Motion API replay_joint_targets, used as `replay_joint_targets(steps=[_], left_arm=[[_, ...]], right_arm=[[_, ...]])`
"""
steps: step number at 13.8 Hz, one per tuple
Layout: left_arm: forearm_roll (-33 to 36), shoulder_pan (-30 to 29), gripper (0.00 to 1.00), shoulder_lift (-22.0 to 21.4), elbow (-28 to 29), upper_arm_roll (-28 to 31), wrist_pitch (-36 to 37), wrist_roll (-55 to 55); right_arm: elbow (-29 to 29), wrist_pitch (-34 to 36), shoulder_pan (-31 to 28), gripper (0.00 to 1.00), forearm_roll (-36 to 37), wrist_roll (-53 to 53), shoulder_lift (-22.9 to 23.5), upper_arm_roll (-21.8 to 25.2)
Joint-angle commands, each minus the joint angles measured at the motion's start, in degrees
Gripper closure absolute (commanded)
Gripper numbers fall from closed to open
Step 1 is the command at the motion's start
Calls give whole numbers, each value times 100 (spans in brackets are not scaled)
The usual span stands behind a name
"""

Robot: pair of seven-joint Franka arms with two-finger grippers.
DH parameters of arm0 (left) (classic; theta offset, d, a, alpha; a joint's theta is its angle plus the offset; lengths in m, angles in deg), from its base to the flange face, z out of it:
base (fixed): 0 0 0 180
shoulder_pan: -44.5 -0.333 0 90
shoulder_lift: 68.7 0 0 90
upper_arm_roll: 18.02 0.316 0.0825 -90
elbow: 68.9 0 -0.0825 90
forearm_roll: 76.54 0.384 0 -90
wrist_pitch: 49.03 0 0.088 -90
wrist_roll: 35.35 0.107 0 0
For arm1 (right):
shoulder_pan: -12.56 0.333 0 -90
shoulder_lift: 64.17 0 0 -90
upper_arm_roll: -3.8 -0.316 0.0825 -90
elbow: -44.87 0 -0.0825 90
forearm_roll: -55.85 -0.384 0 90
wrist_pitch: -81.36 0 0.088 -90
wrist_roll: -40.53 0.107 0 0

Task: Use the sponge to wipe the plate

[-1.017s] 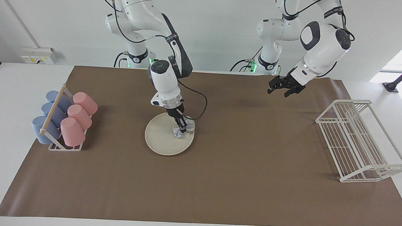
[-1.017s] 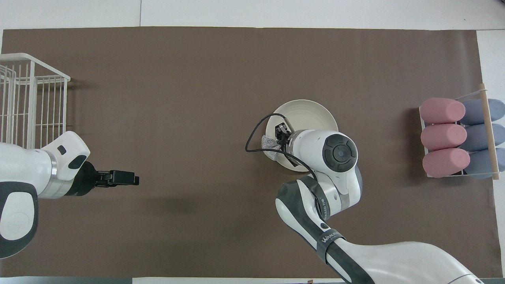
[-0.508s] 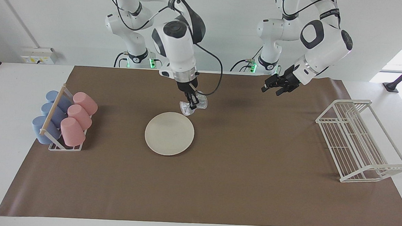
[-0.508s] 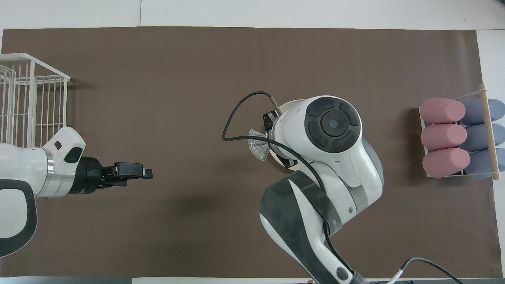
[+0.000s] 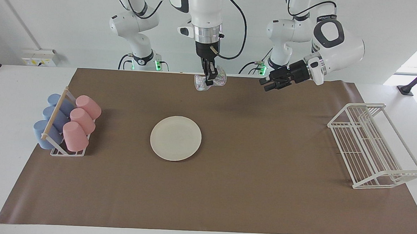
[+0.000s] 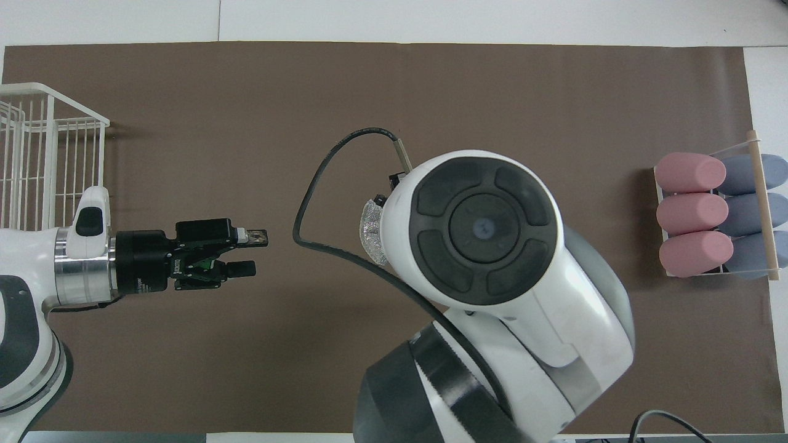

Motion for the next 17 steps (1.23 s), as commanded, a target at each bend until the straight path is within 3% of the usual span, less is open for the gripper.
replay_joint_targets(steps=[1,3,8,11,12,14,15,17], left_arm=[[-790,88,0,-25,-131,14,125,-619],[-1116,316,0,-7,-148,-56,-199,-656],[-1161,966,3,10,-140,-82,-332,-411],[-1249,1450,3,45,-157,-82,-919,-393],[-1249,1512,9,45,-149,-82,-982,-393],[-1241,1504,29,45,-148,-74,-974,-384],[-1249,1495,47,45,-157,-74,-992,-384],[-1249,1451,96,45,-157,-74,-1009,-401]], right_arm=[[53,78,207,100,187,496,0,-59],[53,42,216,100,169,496,0,-76],[36,86,269,100,204,470,-9,-76],[36,103,260,100,204,453,-9,-68],[36,104,260,100,204,453,-18,-68],[27,112,242,100,204,444,-44,-68],[18,112,234,100,204,435,-53,-68],[18,112,207,100,204,417,-62,-68]])
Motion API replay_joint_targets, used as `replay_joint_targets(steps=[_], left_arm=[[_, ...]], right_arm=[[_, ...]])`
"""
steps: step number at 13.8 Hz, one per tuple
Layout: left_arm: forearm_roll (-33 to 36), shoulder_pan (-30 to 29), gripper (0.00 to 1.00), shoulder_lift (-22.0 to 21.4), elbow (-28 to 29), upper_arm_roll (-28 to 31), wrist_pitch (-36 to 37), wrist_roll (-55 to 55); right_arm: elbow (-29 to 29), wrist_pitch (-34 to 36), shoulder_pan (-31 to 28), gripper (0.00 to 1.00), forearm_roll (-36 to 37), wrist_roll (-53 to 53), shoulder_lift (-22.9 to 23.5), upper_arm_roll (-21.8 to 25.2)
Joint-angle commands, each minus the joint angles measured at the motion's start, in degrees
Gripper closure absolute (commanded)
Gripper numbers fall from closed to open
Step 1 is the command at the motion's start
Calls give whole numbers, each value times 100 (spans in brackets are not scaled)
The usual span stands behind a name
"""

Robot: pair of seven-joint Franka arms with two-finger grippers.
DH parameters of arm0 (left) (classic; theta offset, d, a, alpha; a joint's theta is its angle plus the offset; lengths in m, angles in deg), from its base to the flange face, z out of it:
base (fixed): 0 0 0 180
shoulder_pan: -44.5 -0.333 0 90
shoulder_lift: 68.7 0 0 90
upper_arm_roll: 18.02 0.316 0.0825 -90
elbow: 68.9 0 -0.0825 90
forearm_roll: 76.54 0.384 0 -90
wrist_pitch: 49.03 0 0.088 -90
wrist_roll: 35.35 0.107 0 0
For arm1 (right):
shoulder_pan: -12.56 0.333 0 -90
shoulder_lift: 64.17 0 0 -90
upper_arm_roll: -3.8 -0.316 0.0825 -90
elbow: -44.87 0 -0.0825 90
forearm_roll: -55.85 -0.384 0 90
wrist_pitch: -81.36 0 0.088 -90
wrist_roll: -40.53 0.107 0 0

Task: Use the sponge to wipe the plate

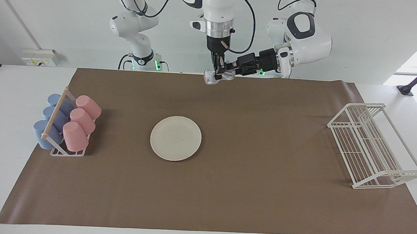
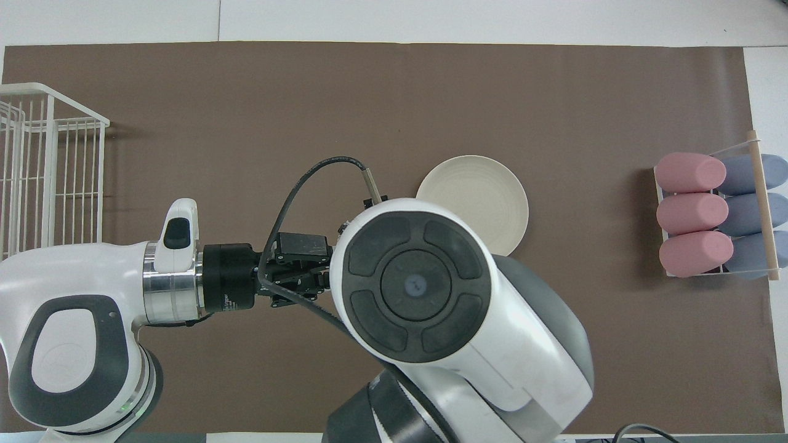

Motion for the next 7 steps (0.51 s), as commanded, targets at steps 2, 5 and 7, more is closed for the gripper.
replay_joint_targets(steps=[2,5,7], left_arm=[[-150,20,100,40,-48,33,-164,-21],[-185,28,100,75,-127,33,-261,-311],[-185,28,100,128,-171,33,-261,-452]], right_arm=[[17,78,-61,100,157,-11,-57,-43],[17,95,-70,100,157,-64,-109,-34],[-62,244,-79,62,148,-457,-232,-8]])
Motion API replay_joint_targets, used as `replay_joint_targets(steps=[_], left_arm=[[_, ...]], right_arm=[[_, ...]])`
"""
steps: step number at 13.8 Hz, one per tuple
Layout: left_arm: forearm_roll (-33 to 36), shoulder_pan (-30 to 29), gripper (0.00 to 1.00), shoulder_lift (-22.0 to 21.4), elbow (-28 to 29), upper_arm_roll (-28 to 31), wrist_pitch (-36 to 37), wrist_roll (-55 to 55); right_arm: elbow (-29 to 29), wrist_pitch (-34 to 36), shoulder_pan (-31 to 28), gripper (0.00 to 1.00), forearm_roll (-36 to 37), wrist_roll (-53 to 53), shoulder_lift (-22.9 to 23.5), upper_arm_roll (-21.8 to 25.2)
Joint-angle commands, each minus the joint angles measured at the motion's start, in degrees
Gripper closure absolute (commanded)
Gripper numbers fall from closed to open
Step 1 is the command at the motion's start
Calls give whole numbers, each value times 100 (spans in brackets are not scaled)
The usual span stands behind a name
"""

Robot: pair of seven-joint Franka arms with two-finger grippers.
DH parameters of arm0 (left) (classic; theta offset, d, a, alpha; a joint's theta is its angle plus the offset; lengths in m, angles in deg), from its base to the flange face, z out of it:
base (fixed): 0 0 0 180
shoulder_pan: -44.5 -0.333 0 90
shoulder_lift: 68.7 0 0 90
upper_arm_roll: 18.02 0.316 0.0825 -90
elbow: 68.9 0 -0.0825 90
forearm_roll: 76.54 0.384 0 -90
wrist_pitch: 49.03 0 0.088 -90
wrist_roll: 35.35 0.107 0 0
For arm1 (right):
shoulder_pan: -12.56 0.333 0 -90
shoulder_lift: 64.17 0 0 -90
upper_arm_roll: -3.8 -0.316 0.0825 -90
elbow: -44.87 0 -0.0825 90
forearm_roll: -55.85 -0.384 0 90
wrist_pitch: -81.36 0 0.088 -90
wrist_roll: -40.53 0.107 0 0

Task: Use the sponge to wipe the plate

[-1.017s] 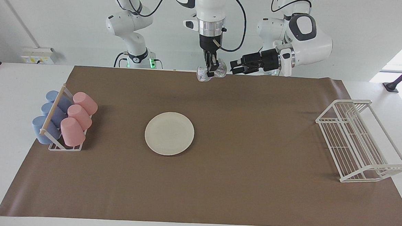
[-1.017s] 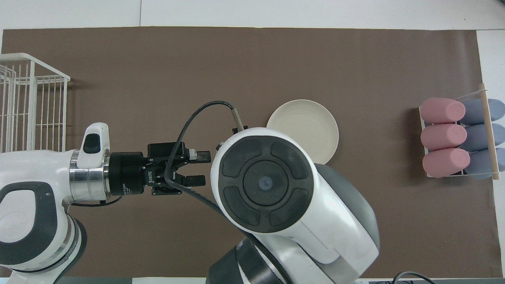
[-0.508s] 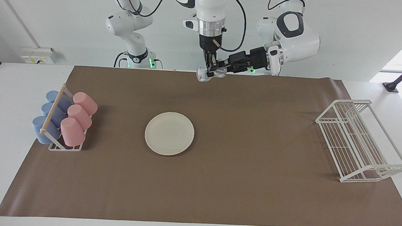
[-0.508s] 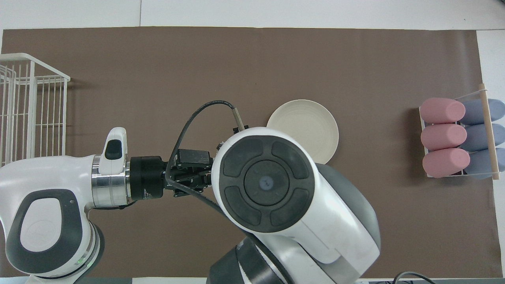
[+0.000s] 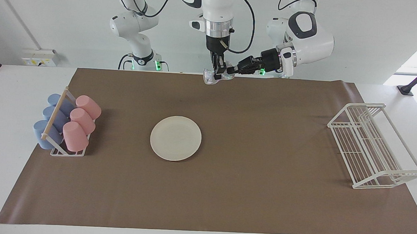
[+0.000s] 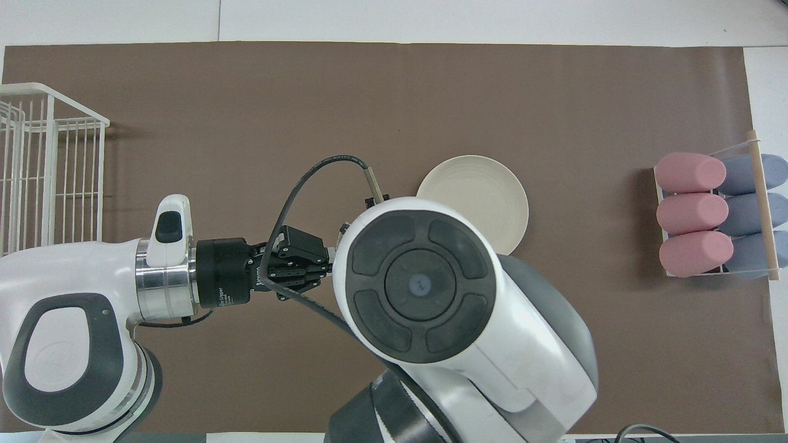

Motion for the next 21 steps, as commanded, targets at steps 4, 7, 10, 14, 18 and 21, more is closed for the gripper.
replay_joint_targets(steps=[4,7,10,14,18,21], left_arm=[[-63,27,100,123,-105,27,-140,-172],[15,18,100,149,-105,45,-279,-347],[978,27,100,210,-105,19,-623,-768],[2315,-359,100,237,-70,27,-457,-1165],[4195,-439,100,404,-272,27,-421,-2157],[5583,-614,100,413,-281,36,-168,-2484]], right_arm=[[-312,539,-661,0,137,-2408,-563,-12],[-374,837,-1215,0,101,-4367,-713,-12],[-374,1154,-2023,0,75,-6441,-819,-12],[-374,1172,-3351,0,-127,-9343,-792,-3],[-217,1540,-3853,0,-171,-11040,-740,6],[-233,1752,-4188,0,-338,-11528,-740,23]])
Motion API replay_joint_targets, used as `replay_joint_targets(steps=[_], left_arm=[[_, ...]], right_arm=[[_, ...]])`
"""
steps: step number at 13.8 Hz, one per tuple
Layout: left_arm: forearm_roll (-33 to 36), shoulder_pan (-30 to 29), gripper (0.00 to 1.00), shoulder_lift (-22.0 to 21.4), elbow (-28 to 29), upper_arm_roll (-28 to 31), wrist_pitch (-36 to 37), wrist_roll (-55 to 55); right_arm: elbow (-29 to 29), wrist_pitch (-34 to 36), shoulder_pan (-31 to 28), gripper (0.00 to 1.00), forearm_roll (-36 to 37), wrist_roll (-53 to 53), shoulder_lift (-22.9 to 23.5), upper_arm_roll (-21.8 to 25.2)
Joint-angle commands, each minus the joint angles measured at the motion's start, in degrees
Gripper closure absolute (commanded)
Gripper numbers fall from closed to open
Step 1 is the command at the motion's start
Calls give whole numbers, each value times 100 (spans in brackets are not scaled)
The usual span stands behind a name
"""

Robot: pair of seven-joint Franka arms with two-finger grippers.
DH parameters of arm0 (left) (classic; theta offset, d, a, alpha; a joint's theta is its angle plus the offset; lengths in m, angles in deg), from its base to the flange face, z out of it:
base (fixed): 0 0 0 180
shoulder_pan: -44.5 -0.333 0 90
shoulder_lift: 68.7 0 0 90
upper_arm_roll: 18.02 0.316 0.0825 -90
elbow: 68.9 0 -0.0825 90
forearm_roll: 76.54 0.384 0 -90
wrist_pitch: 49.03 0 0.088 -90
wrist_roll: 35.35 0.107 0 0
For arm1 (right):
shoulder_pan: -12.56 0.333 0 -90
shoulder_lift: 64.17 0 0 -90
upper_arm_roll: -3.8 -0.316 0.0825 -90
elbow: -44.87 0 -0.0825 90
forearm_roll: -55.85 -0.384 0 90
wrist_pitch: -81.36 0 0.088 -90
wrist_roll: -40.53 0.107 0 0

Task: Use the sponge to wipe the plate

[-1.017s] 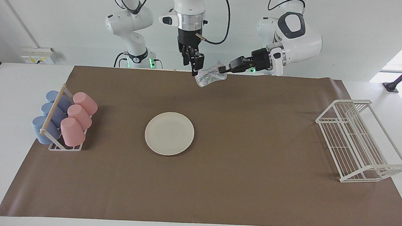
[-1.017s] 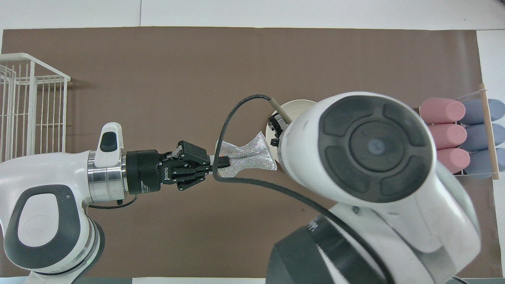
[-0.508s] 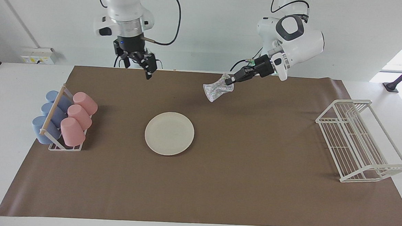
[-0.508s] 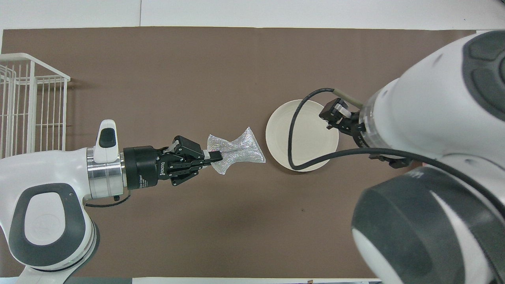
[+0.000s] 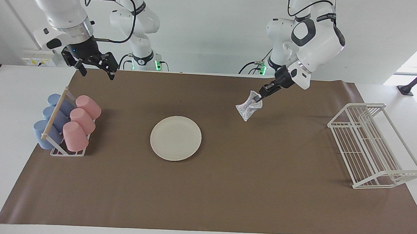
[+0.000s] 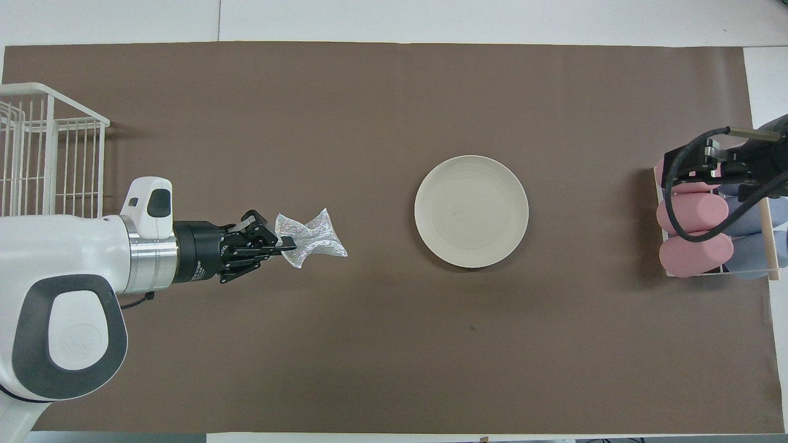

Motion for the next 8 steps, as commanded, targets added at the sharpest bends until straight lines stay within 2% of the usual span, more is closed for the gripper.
replay_joint_targets(steps=[1,4,8], left_arm=[[1068,-338,100,119,-242,-32,501,-190],[2463,-480,100,479,-943,-32,1808,-190],[3889,-471,100,945,-1884,-32,2969,-190]], right_arm=[[-2,73,-241,0,-170,-319,-37,-59],[-73,-199,-5,0,-161,-881,7,397],[-467,-585,102,0,-170,-838,-89,442]])
